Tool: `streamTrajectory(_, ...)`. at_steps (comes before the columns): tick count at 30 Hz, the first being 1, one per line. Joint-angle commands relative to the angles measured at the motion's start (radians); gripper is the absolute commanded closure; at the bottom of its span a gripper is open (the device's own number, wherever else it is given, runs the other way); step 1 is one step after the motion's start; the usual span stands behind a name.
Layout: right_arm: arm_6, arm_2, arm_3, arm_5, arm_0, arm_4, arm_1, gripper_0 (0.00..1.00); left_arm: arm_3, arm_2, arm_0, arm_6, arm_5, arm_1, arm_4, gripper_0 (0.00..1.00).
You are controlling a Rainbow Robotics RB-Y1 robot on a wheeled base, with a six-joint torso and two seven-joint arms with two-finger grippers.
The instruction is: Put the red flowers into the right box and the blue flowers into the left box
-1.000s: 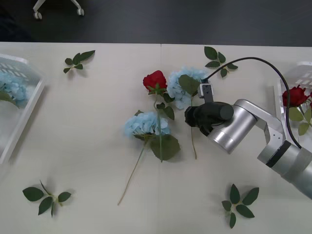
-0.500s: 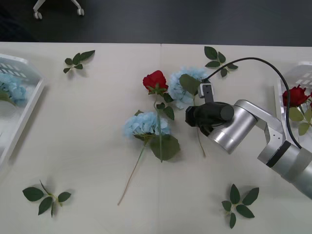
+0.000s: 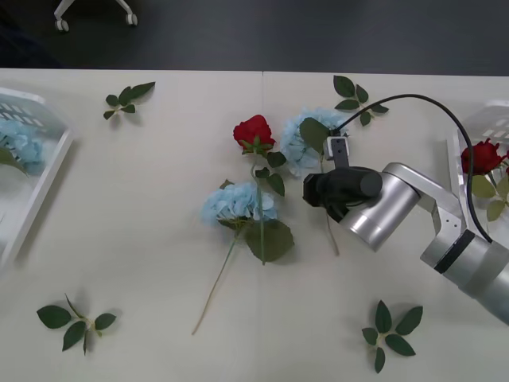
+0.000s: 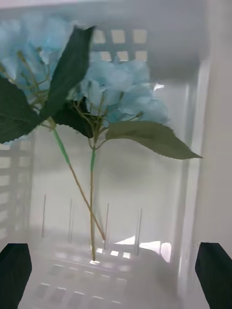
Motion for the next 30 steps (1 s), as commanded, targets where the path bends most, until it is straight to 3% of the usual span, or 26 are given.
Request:
streamTrajectory(1,0.035,-0.079,-0.12,0.088,-0.006,-0.069,-0.058,1.0,-0.13,0.003,-0.012,-0.007,0.085,-0.073,0.019,0.0)
streamTrajectory(9,0.077,-0.299,-0.406,0.436,-0.006,-0.263,-0.115,1.0,-0.32,-0.033,-0.011,0.017,0.237,-0.246,0.01,0.0)
streamTrajectory(18,0.253,-0.554,-0.614,0.723,-0.014,-0.482,-0.191,1.0,-0.478,-0.245,-0.011,0.148,0.323,-0.34,-0.078,0.0)
streamTrajectory(25,0.476,-0.68,-0.67,0.748,-0.011,-0.701,-0.294,1.0,-0.512,-0.296,-0.014,0.172,0.329,-0.464,-0.089,0.0)
streamTrajectory(30,0.634,-0.729,-0.667,0.574,0.029,-0.879,-0.374,1.0,-0.512,-0.299,-0.02,0.157,0.327,-0.481,0.01,0.0)
